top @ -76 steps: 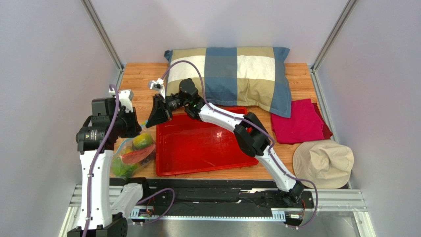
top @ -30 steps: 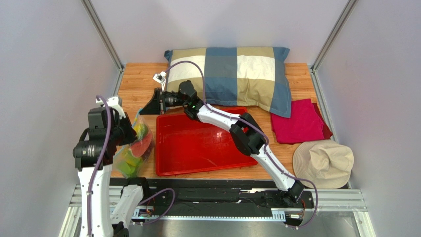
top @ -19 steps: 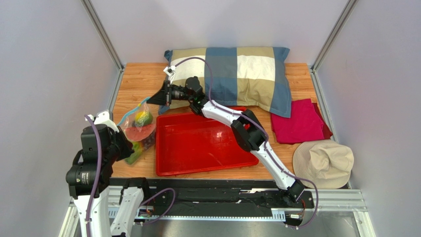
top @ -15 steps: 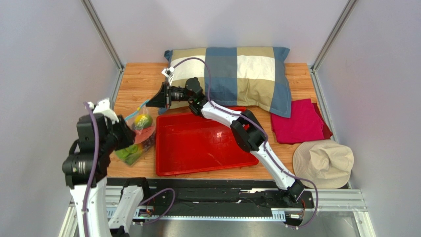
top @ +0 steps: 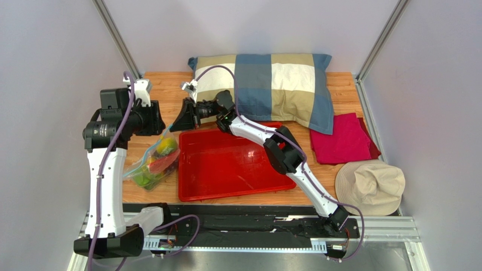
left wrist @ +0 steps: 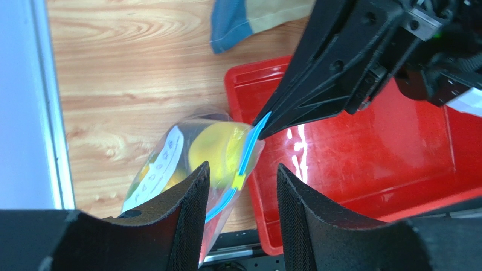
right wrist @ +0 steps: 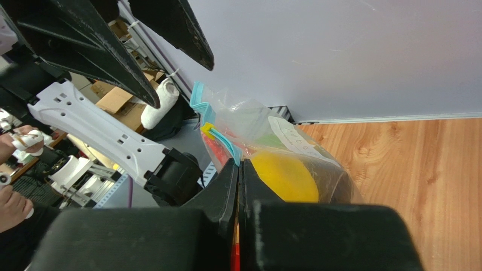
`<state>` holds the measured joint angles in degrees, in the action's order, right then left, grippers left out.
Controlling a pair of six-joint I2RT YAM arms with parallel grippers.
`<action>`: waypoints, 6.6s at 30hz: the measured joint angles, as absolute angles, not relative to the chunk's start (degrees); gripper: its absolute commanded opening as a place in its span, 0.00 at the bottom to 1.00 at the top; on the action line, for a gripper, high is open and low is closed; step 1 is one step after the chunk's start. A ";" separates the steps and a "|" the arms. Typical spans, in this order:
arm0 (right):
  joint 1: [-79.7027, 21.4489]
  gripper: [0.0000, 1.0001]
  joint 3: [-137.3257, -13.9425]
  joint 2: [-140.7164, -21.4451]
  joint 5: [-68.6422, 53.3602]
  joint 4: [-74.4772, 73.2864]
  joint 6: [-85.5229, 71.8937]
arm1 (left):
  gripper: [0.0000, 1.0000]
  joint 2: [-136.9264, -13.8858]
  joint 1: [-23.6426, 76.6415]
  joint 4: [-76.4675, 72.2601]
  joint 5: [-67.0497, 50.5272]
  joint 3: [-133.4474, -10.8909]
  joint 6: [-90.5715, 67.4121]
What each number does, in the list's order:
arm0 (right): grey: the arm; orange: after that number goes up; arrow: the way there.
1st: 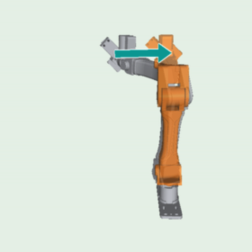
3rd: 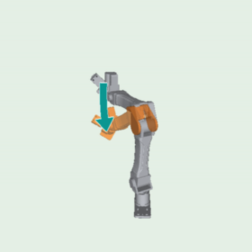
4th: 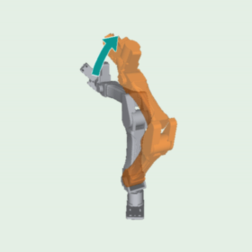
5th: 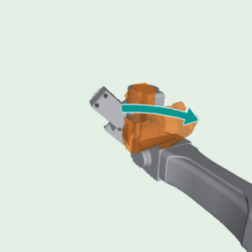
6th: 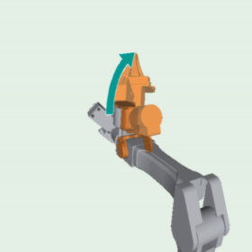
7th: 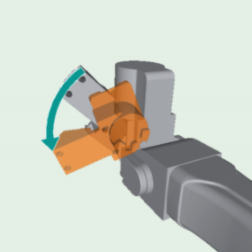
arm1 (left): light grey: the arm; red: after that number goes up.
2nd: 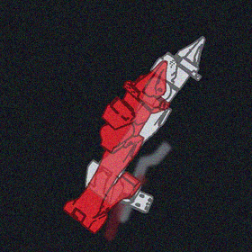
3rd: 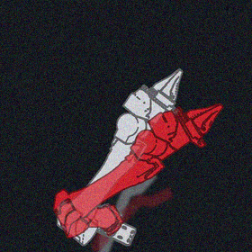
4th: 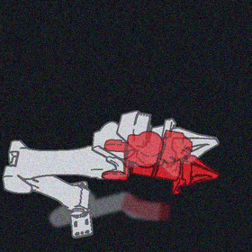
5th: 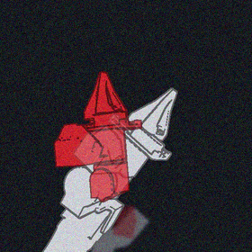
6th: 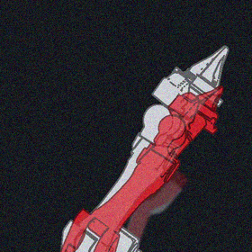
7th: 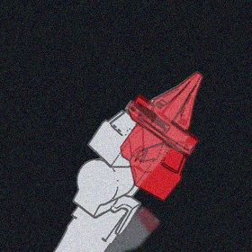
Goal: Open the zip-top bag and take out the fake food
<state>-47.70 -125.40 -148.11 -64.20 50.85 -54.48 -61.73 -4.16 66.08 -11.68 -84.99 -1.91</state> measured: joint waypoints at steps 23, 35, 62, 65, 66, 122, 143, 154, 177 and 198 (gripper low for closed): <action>-47.48 0.00 -128.31 -150.04 -67.18 54.11 -59.33 | 0.36 -58.50 -4.16 65.91 -17.12 -75.31 0.36; -47.48 0.00 -128.79 -150.80 -67.11 55.35 -60.88 | 0.04 -59.94 -4.16 64.84 -14.81 -74.26 -0.23; -47.57 0.00 -126.13 -151.87 -48.71 51.92 -61.01 | 0.00 -39.09 -4.16 72.95 -6.07 -69.49 -17.69; -47.57 0.00 -127.96 -153.45 -46.70 50.98 -61.01 | 0.00 -36.95 -4.16 73.56 -6.76 -69.49 -19.62; -47.57 0.00 -129.47 -154.34 -46.22 50.50 -60.97 | 0.00 -36.01 -4.16 73.76 -6.98 -69.49 -20.23; -56.71 0.53 -122.32 -126.23 -32.47 -33.63 -37.41 | 0.00 -24.99 -4.16 76.95 -18.13 -58.26 -31.03; -56.27 0.00 -121.05 -126.65 -35.48 -31.53 -38.65 | 0.47 -33.26 -4.16 71.92 -13.17 -64.10 -36.47; -56.16 0.00 -120.75 -126.65 -36.99 -28.71 -41.63 | 0.41 -44.29 -4.16 66.13 -12.14 -61.56 -35.20; -56.07 0.00 -119.92 -126.28 -36.38 -29.61 -41.41 | 0.00 -39.75 -4.16 65.34 -0.49 -66.50 -28.84; -56.25 0.00 -119.94 -125.36 -34.79 -36.29 -35.20 | 0.61 -41.50 -4.16 69.52 1.78 -68.38 -30.02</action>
